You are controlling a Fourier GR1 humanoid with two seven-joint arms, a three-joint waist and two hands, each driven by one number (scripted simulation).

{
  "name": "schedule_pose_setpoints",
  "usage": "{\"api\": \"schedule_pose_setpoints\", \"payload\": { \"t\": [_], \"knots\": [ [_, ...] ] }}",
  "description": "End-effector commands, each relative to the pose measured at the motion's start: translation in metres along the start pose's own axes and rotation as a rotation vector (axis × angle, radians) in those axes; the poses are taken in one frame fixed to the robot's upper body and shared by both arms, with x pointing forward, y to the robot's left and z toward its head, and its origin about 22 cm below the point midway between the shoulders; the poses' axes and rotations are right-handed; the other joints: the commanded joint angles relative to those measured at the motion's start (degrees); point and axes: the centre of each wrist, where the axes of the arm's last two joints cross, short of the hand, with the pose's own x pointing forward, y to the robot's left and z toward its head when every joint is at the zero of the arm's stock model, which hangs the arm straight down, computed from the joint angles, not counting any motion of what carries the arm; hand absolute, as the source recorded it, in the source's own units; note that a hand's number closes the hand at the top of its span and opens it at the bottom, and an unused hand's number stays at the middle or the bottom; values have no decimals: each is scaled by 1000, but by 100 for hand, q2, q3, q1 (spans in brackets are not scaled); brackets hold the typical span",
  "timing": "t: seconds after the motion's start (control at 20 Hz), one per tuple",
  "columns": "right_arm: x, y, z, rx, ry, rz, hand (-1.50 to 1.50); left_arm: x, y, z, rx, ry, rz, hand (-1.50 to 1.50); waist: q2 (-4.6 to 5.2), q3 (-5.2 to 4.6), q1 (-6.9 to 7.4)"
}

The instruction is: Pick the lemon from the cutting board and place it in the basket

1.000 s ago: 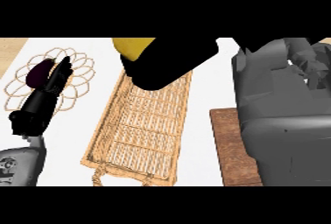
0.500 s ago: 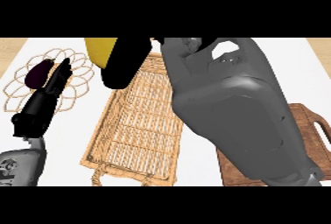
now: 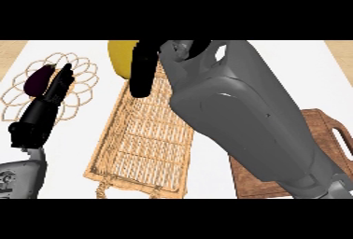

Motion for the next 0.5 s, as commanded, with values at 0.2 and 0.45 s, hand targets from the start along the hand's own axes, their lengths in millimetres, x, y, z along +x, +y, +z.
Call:
{"api": "schedule_pose_setpoints", "payload": {
  "t": [0.2,0.45],
  "knots": [
    [-9,8,2,164,74,-17,-150,-15,3,4,3,22,17,0,0,4,-45],
    [9,-7,-1,33,36,-194,-150,13,8,-1,-17,-6,3,0,14,3,91]
  ]
}}
